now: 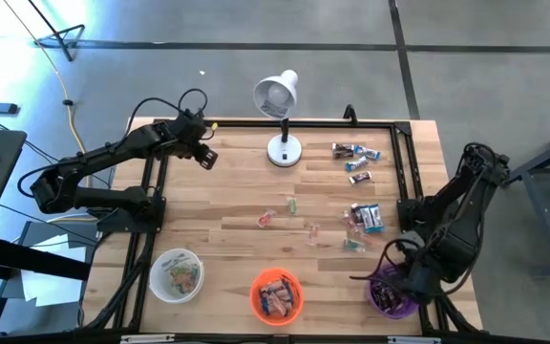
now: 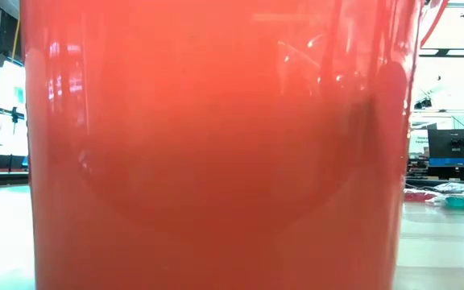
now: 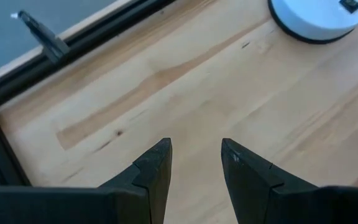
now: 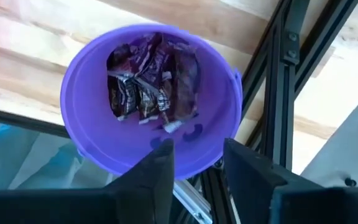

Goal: Organize candy in baskets
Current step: Put the red gummy into the white bucket

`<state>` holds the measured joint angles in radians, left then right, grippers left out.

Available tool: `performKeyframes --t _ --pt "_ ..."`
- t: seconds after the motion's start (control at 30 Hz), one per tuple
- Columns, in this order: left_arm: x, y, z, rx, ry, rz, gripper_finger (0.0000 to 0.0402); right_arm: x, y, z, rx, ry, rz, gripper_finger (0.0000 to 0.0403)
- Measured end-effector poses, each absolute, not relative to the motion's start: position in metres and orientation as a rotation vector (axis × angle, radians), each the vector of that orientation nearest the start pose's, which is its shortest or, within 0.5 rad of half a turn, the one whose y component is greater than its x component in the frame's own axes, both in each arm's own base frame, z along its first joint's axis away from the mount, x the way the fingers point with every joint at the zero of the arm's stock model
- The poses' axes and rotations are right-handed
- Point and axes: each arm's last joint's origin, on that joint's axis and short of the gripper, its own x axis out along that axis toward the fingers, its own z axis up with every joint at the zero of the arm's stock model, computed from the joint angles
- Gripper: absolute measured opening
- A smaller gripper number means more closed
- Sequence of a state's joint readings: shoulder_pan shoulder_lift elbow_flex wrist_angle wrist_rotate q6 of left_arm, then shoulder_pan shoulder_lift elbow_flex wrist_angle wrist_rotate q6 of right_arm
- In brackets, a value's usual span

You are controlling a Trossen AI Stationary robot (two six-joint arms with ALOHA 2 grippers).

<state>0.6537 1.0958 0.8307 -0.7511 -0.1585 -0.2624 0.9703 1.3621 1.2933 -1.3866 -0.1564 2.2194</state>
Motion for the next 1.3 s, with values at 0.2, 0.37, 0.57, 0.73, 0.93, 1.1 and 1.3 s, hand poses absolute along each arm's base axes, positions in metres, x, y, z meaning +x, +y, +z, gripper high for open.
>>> performKeyframes --t 0.2,0.37,0.57,0.73,0.93,1.1,1.3 --pt "0.156 0.126 0.249 -0.531 0.912 0.899 0.0129 0.127 0.188 0.309 1.096 1.436 -0.868 0.0144" --pt "0.157 0.126 0.249 -0.529 0.910 0.898 0.0129 0.146 0.177 0.310 1.117 1.052 -0.861 0.0144" --pt "0.161 0.120 0.249 -0.562 0.923 0.683 0.0129 0.180 0.156 0.312 1.121 0.734 -0.875 0.0144" --pt "0.168 0.107 0.248 -0.528 0.968 0.500 0.0129 0.220 0.147 0.292 1.077 0.782 -0.921 0.0144" --pt "0.166 0.092 0.243 -0.455 1.100 0.409 0.0129 0.268 0.135 0.252 1.084 0.852 -1.035 0.0144" --pt "0.179 0.083 0.245 -0.419 1.041 0.318 0.0129 0.283 0.125 0.243 1.123 0.824 -1.068 0.0144" --pt "0.210 0.070 0.243 -0.371 0.924 0.166 0.0129 0.277 0.127 0.259 1.177 0.798 -0.995 0.0144"
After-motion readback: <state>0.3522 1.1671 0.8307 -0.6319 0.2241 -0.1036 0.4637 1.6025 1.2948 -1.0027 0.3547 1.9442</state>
